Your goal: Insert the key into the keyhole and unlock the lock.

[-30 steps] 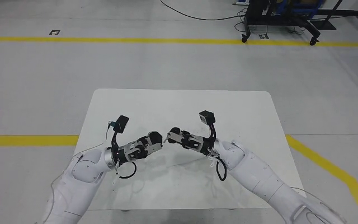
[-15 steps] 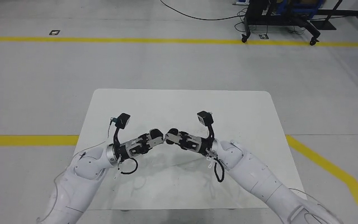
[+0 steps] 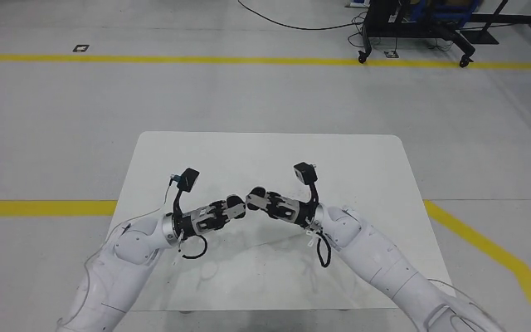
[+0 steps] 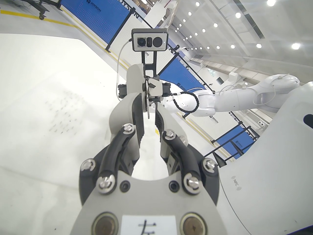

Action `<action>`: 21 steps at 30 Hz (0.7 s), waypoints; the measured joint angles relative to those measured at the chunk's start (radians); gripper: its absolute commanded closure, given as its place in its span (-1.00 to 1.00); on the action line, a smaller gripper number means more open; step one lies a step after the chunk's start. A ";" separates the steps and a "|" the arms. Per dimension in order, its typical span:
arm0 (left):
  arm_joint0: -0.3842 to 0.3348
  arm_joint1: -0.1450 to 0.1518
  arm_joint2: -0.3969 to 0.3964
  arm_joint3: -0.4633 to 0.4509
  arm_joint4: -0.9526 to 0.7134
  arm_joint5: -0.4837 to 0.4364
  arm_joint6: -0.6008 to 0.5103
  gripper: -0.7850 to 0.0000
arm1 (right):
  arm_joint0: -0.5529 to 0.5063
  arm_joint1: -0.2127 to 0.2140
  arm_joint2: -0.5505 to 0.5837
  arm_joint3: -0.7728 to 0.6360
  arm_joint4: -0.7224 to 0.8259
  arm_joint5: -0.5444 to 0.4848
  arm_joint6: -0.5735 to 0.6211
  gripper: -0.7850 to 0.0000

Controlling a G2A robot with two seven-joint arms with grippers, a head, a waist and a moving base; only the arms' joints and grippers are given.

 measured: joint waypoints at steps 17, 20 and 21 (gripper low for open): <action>0.027 0.007 -0.046 -0.015 0.084 -0.012 0.110 1.00 | -0.012 -0.005 0.018 -0.002 -0.032 0.000 0.010 -1.00; 0.032 0.011 -0.072 -0.014 0.115 -0.010 0.129 1.00 | -0.012 -0.005 0.018 -0.002 -0.032 0.000 0.010 -1.00; 0.032 0.011 -0.072 -0.013 0.115 -0.010 0.129 1.00 | -0.012 -0.005 0.018 -0.002 -0.032 0.000 0.010 -1.00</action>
